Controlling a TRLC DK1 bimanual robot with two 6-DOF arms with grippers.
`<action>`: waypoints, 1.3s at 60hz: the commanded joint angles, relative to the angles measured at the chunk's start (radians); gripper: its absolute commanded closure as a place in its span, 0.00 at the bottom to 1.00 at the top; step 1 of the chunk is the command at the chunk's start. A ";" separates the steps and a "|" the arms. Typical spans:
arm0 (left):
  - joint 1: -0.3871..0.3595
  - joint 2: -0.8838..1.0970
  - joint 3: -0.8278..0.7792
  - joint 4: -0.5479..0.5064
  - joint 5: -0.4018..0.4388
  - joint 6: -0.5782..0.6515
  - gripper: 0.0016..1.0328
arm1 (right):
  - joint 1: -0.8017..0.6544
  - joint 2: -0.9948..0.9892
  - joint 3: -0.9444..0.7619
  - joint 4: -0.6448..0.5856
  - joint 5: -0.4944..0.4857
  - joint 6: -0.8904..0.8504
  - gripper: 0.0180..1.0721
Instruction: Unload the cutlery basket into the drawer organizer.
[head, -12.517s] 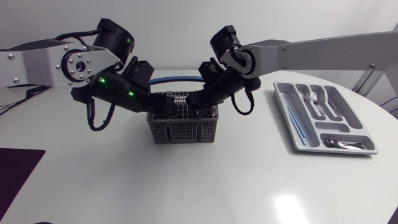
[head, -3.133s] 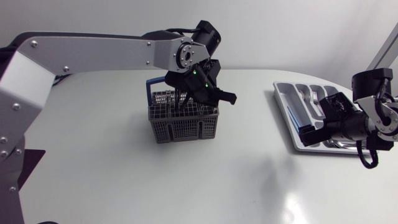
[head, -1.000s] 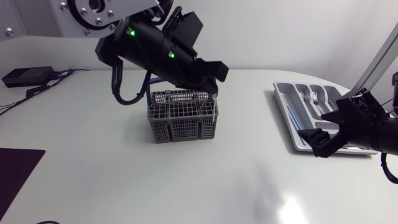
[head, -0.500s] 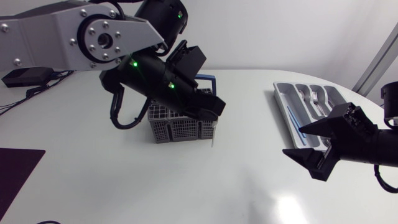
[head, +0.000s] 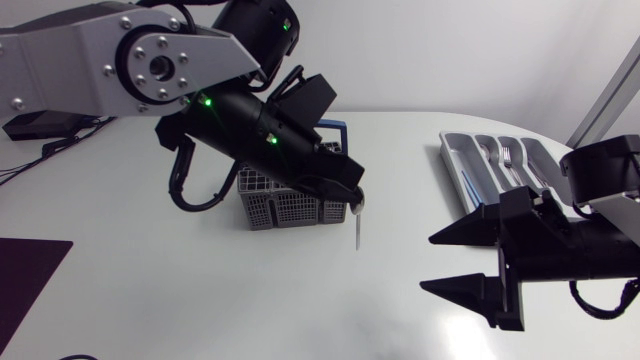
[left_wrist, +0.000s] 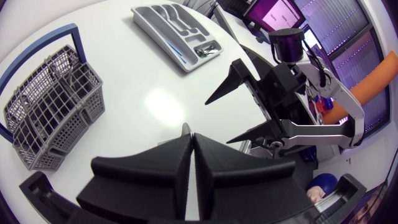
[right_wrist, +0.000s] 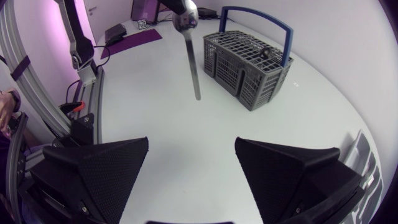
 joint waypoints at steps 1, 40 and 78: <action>-0.005 -0.014 -0.028 -0.002 0.024 0.017 0.94 | 0.027 0.038 0.042 -0.018 -0.036 -0.010 0.05; -0.019 0.029 -0.023 -0.002 0.126 0.063 0.94 | 0.176 0.303 0.257 -0.020 -0.157 0.016 0.20; -0.011 0.033 -0.016 -0.002 0.150 0.069 0.94 | 0.210 0.383 0.316 -0.007 -0.190 0.034 0.75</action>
